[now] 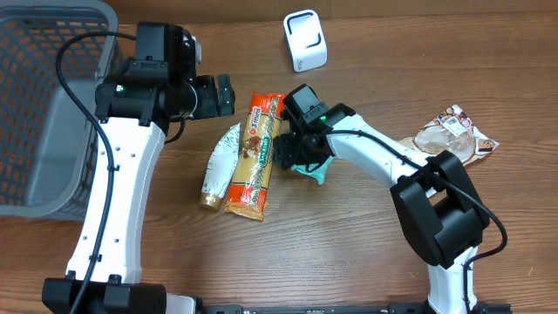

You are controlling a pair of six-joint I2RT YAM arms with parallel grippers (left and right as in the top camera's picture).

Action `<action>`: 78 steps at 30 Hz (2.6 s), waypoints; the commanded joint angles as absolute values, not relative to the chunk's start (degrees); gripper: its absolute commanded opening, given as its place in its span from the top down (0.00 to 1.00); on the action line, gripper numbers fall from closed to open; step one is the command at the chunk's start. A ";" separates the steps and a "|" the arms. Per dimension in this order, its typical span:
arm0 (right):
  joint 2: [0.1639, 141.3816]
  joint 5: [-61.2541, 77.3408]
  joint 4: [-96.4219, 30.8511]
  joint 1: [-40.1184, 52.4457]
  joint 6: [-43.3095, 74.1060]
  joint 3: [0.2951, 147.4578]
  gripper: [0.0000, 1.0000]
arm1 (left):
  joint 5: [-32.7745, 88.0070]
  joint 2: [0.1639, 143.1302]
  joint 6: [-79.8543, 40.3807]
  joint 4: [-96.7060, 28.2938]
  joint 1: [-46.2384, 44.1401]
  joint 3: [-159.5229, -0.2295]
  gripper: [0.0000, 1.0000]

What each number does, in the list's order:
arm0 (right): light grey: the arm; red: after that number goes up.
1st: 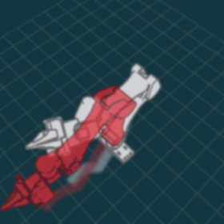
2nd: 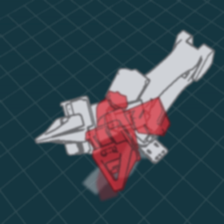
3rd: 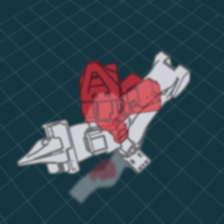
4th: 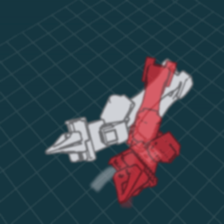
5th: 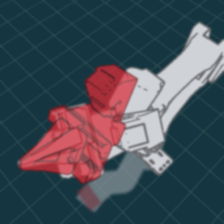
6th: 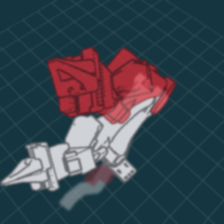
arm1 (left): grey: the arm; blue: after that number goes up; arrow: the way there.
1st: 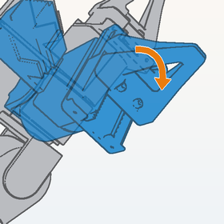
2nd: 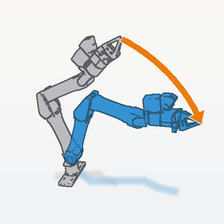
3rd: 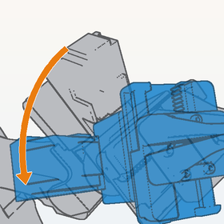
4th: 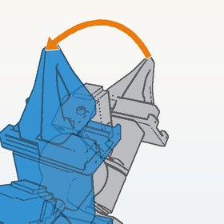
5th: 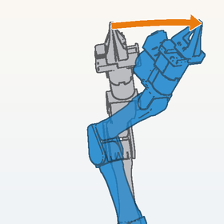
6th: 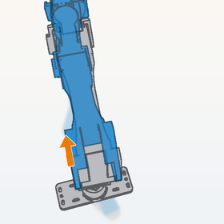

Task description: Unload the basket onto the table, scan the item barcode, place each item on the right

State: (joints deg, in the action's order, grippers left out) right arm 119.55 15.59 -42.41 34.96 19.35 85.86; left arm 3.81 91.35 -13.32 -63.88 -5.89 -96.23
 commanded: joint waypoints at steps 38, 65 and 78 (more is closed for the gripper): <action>107.50 23.53 -55.81 8.27 5.43 85.60 0.11 | 3.62 90.63 -12.43 -63.86 -6.02 -97.27 0.00; 112.66 26.74 -46.02 7.90 3.97 76.12 0.09 | 3.64 90.63 -12.43 -63.88 -6.02 -97.27 0.00; 112.71 27.11 -45.93 7.84 2.68 76.12 0.04 | 3.64 90.63 -12.43 -63.88 -6.02 -97.27 0.00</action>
